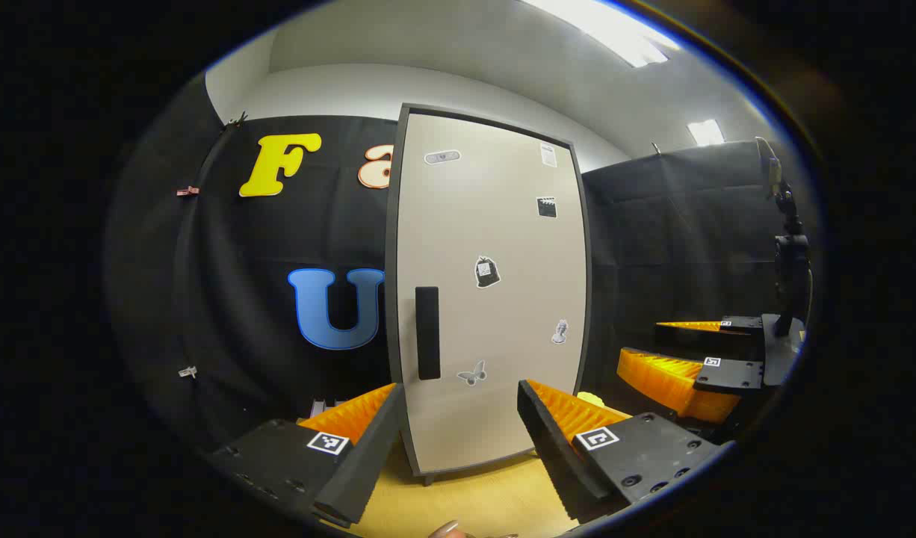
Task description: Open the cabinet door with the right hand, grasp the bottle in the cabinet with the left hand and place it on the coaster, then close the cabinet door with the right hand.
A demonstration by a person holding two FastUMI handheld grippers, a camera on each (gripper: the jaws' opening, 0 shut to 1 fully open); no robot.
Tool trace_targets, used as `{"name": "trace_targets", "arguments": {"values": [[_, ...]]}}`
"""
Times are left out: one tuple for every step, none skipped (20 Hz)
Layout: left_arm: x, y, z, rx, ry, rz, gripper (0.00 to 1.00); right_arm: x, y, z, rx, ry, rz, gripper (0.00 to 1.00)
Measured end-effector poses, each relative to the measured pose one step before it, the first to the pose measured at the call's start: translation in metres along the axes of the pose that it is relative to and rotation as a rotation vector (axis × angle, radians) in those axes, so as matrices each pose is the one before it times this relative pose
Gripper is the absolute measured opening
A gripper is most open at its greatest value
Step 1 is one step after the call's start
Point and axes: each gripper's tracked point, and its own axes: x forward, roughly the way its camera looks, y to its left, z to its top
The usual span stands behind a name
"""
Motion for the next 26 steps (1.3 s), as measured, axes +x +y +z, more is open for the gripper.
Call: {"name": "trace_targets", "arguments": {"values": [[0.00089, 0.00083, 0.00005, -0.00058, 0.00007, 0.00228, 0.94, 0.0014, -0.00236, 0.00116, 0.00052, -0.00056, -0.00439, 0.97], [0.00044, 0.001, -0.00129, -0.0012, -0.0007, 0.00192, 0.94, 0.00069, -0.00208, 0.00034, -0.00128, -0.0017, -0.00524, 0.97], [-0.00003, 0.0011, 0.00032, -0.0016, -0.00038, 0.00177, 0.94, -0.00061, -0.00114, 0.00011, -0.00176, -0.00156, -0.00338, 0.97], [0.00053, 0.00083, -0.00014, -0.00242, -0.00081, 0.00148, 0.94, -0.00011, -0.00098, 0.00089, -0.00044, -0.00191, -0.00296, 0.97], [0.00011, 0.00009, 0.00071, -0.00191, -0.00125, 0.00081, 0.94, -0.00051, -0.00089, -0.00003, 0.00013, -0.00155, -0.00148, 0.97], [0.00128, -0.00037, -0.00001, 0.00009, -0.00153, -0.00064, 0.94, 0.00047, -0.00016, 0.00154, -0.00004, -0.00168, -0.00169, 0.97], [-0.0003, -0.00085, 0.0011, 0.00269, -0.00198, -0.00128, 0.94, -0.00136, -0.00163, -0.00009, 0.00012, -0.00179, -0.0035, 0.97], [0.00062, -0.00149, 0.00008, 0.00338, -0.00123, -0.00177, 0.94, -0.00043, -0.00099, 0.00087, 0.00024, -0.00045, -0.0024, 0.97], [0.00037, -0.00191, 0.0016, 0.00306, -0.00218, -0.00335, 0.94, -0.00118, -0.00226, 0.00044, 0.00122, -0.00115, -0.00376, 0.97], [0.00116, -0.00224, 0.00075, 0.00254, -0.00216, -0.00402, 0.94, -0.00054, -0.00071, 0.00029, 0.00173, -0.00054, -0.00199, 0.97], [-0.00081, -0.00149, 0.00142, 0.00206, -0.00386, -0.00387, 0.94, -0.00116, -0.00121, 0.00093, 0.00254, -0.00229, -0.00414, 0.97], [0.00042, -0.00223, 0.00091, 0.00148, -0.00313, -0.00362, 0.94, -0.00057, -0.00163, 0.0012, 0.00267, -0.00376, -0.00538, 0.97], [-0.00008, -0.00123, 0.00108, 0.00175, -0.0017, -0.00233, 0.94, -0.00023, -0.00201, 0.00124, 0.00304, -0.00207, -0.00334, 0.97], [0.00042, -0.00093, -0.00006, 0.0017, -0.00139, 0.00051, 0.94, -0.0014, -0.00106, 0.00083, 0.00357, -0.00197, -0.00262, 0.97], [-0.00029, -0.00094, 0.00076, 0.00199, 0.00043, -0.0007, 0.94, -0.00155, -0.00064, 0.00062, 0.00355, -0.00187, -0.0025, 0.97], [0.00011, -0.00157, -0.00094, 0.00232, 0.00017, -0.00184, 0.94, -0.00134, -0.00175, 0.00044, 0.00283, -0.00131, -0.00216, 0.97], [-0.00073, -0.00049, 0.00018, 0.00147, 0.00072, 0.0013, 0.94, -0.00168, -0.00238, 0.0011, 0.00207, -0.00118, -0.00299, 0.97], [0.00015, -0.00121, -0.00091, -0.00072, 0.00161, 0.00211, 0.94, -0.00042, -0.0018, 0.00115, 0.00075, -0.00328, -0.00627, 0.97], [-0.00132, -0.00086, 0.00012, -0.00325, 0.00175, 0.0002, 0.94, -0.00143, -0.00197, 0.00014, 0.00141, -0.00082, -0.00472, 0.97], [-0.00096, -0.00149, -0.00111, -0.00384, 0.0028, -0.00081, 0.94, -0.00131, -0.00164, 0.00025, 0.00357, 0.00074, -0.00159, 0.97], [-0.00134, -0.00063, 0.00022, -0.00293, 0.00119, -0.00064, 0.94, 0.00012, 0.00124, 0.0002, 0.00488, 0.00142, 0.00053, 0.97], [-0.00077, -0.00071, -0.00044, -0.00112, 0.00112, -0.00054, 0.94, -0.00128, -0.00051, -0.0005, 0.00372, 0.00239, -0.00051, 0.97], [-0.00145, 0.00036, 0.00028, 0.00099, 0.00089, 0.00108, 0.94, -0.00106, -0.0001, -0.00072, 0.00137, 0.00239, -0.00092, 0.97], [-0.00114, 0.00101, -0.0005, 0.00173, -0.00111, 0.0025, 0.94, -0.00082, 0.00061, -0.00011, -0.00019, 0.00083, -0.00007, 0.97], [-0.0018, 0.00051, 0.00148, 0.00106, -0.00166, 0.00336, 0.94, -0.00098, -0.00039, 0.00085, -0.00125, -0.00019, 0.00039, 0.97], [-0.00098, 0.00081, 0.00004, 0.00035, -0.001, 0.00231, 0.94, -0.00065, 0.00044, 0.00099, -0.00091, -0.00161, 0.00148, 0.97]]}}
